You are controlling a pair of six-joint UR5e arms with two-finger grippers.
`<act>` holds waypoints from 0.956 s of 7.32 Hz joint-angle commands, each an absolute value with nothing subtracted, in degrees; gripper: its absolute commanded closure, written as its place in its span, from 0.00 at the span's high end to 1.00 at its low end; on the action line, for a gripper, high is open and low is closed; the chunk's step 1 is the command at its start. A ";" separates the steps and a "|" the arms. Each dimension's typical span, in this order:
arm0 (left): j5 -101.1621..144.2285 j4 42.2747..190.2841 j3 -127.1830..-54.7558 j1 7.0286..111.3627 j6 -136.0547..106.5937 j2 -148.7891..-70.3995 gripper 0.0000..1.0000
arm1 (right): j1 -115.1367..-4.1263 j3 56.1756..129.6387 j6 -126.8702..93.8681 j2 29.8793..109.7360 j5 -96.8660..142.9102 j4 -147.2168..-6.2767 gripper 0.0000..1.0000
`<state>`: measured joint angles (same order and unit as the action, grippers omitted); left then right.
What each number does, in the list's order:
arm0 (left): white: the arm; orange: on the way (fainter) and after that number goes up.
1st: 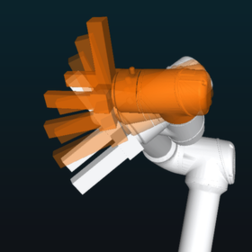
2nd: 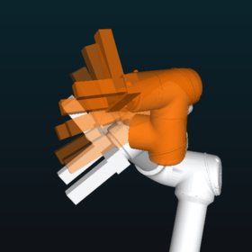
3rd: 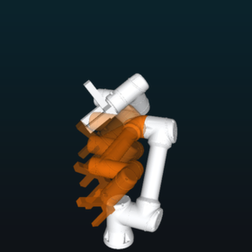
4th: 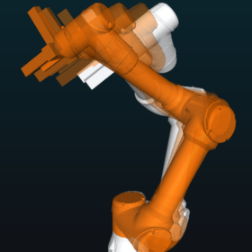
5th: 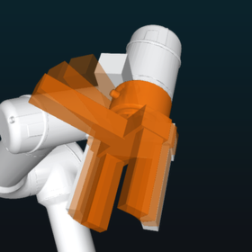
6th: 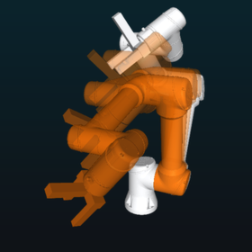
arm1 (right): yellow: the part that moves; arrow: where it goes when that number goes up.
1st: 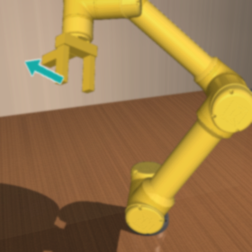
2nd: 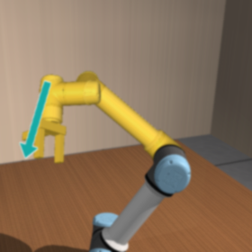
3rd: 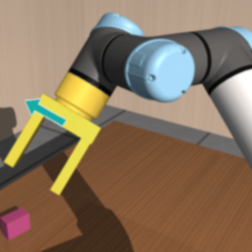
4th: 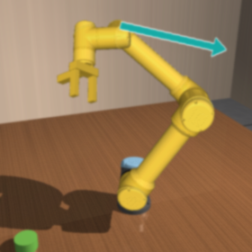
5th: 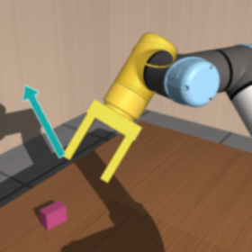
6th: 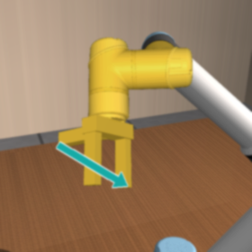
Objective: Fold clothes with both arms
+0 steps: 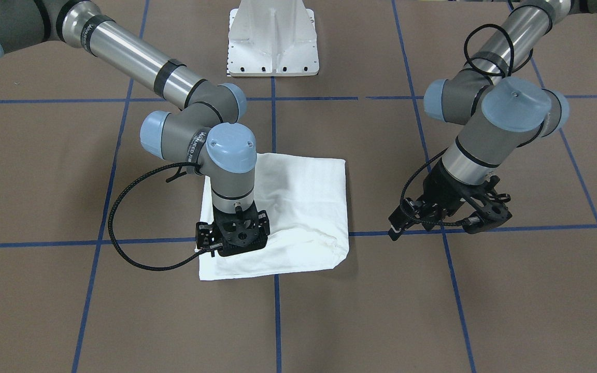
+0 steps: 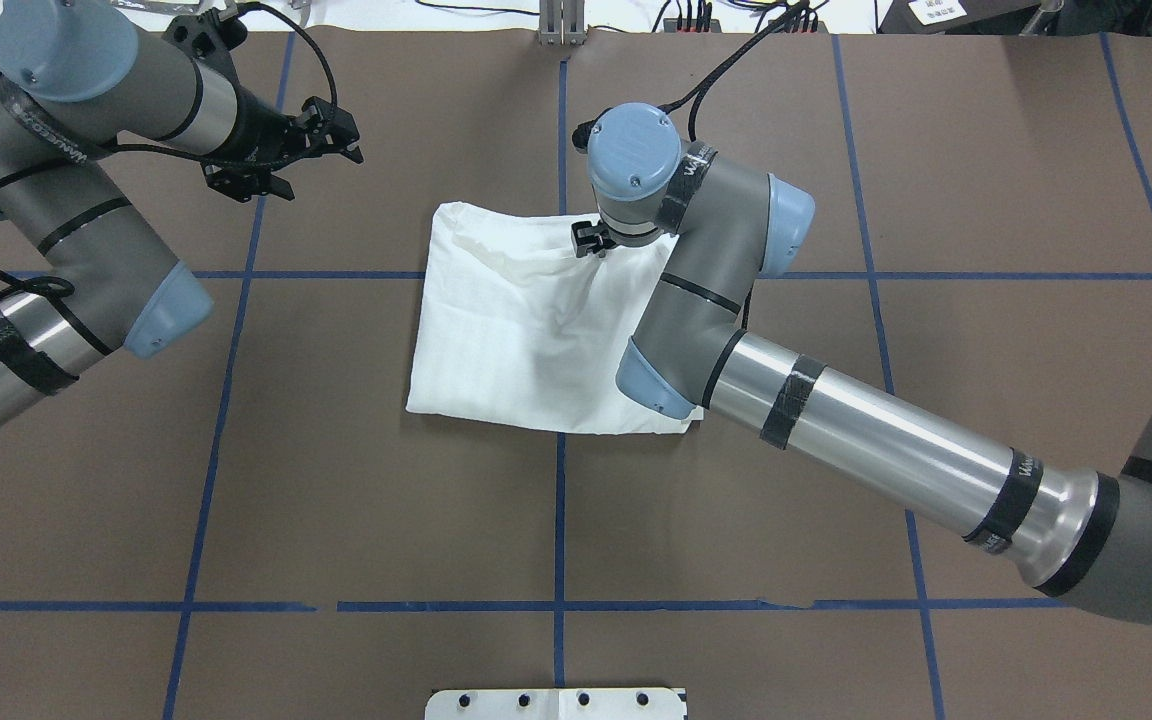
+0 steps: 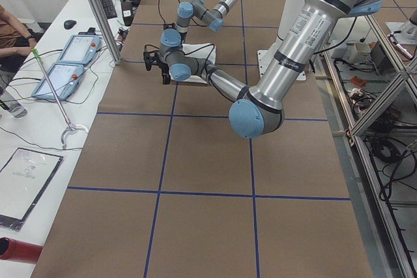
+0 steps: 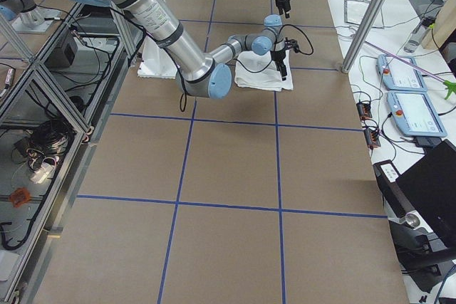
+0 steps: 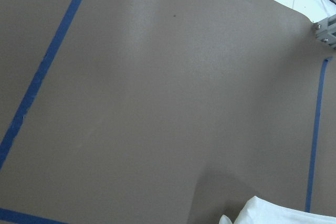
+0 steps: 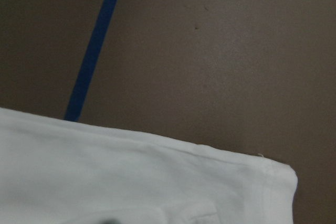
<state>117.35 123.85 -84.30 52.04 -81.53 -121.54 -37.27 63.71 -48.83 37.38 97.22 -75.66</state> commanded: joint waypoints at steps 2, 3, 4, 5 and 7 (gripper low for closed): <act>117.07 123.49 -84.81 52.38 -76.77 -121.47 1.00 | -43.30 67.12 -45.63 38.92 104.28 -76.72 1.00; 117.07 123.49 -87.86 53.17 -70.29 -117.90 1.00 | -48.29 73.85 -44.75 43.72 110.07 -79.69 1.00; 117.16 123.23 -92.33 55.18 -63.00 -113.42 1.00 | -53.91 80.09 -37.86 48.90 114.04 -83.28 1.00; 117.33 123.14 -94.81 57.98 -55.45 -108.68 1.00 | -58.92 83.03 -28.31 52.35 115.13 -86.63 1.00; 122.04 122.87 -95.01 68.49 -36.40 -100.76 1.00 | -68.76 84.19 -13.70 56.31 120.81 -93.84 1.00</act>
